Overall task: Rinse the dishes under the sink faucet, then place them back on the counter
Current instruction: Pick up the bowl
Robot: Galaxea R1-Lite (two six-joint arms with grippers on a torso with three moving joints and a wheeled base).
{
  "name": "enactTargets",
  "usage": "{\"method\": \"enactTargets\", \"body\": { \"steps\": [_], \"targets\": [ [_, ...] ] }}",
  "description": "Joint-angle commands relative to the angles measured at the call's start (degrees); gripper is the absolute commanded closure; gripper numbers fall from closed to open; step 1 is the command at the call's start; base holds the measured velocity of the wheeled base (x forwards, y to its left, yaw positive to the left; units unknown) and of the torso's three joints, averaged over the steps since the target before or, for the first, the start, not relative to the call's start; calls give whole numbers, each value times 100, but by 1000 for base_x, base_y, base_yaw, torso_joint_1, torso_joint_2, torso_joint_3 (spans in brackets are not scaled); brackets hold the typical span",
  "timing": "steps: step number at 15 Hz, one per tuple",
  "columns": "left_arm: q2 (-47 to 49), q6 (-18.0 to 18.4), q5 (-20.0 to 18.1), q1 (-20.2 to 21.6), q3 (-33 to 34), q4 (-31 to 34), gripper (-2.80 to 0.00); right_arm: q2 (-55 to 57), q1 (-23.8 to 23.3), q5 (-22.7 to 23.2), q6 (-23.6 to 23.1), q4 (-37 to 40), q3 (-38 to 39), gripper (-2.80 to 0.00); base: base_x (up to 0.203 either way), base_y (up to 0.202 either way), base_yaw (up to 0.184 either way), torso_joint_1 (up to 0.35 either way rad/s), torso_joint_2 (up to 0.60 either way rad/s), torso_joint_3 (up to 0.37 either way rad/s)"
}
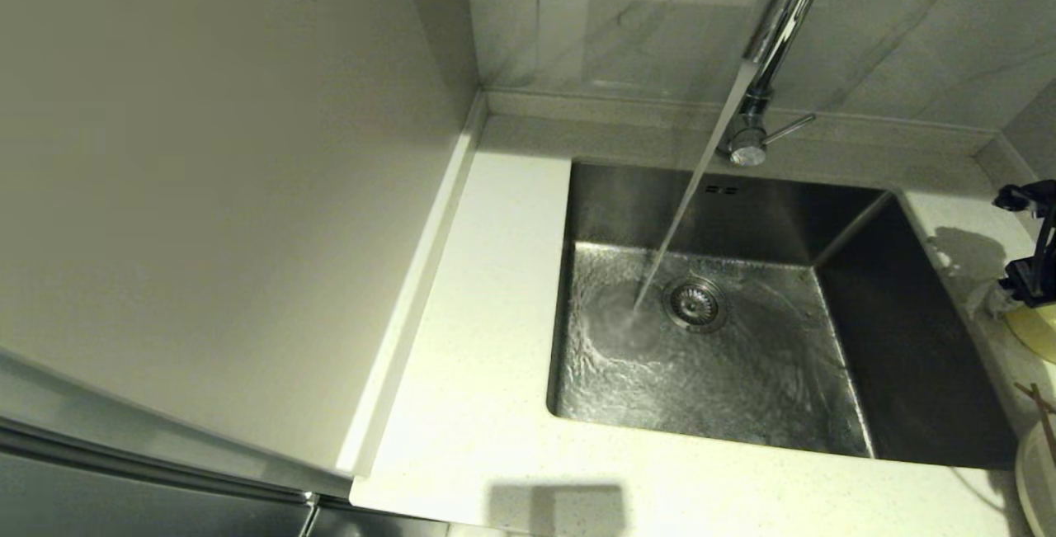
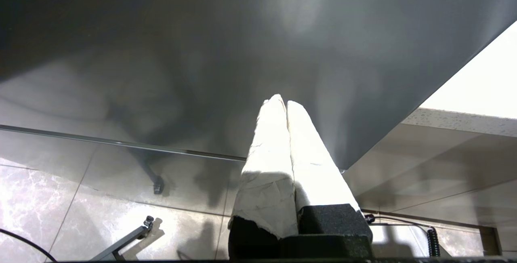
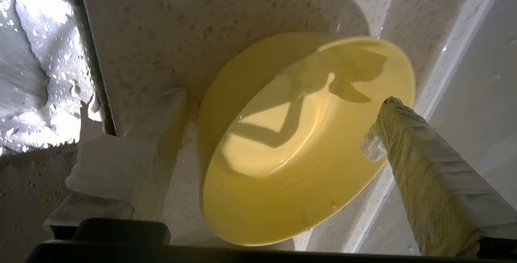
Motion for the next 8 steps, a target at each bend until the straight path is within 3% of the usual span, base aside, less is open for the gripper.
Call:
{"method": "enactTargets", "body": {
  "steps": [1, 6, 7, 8],
  "targets": [
    [-9, -4, 3, 0, 0, -2, 0, -103, 11, 1, -14, 24, 89, -280, 0, 0, 0, 0, 0, 0],
    [-9, -4, 3, 0, 0, -2, 0, -501, 97, 20, 4, 15, 683, -280, 0, 0, 0, 0, 0, 0],
    [-9, -4, 3, 0, 0, -2, 0, -556, 121, 15, 11, 13, 741, 0, 0, 0, 0, 0, 0, 0],
    [-9, -4, 3, 0, 0, -2, 0, -556, 145, 21, 12, 15, 753, 0, 0, 0, 0, 0, 0, 0]
  ]
}}
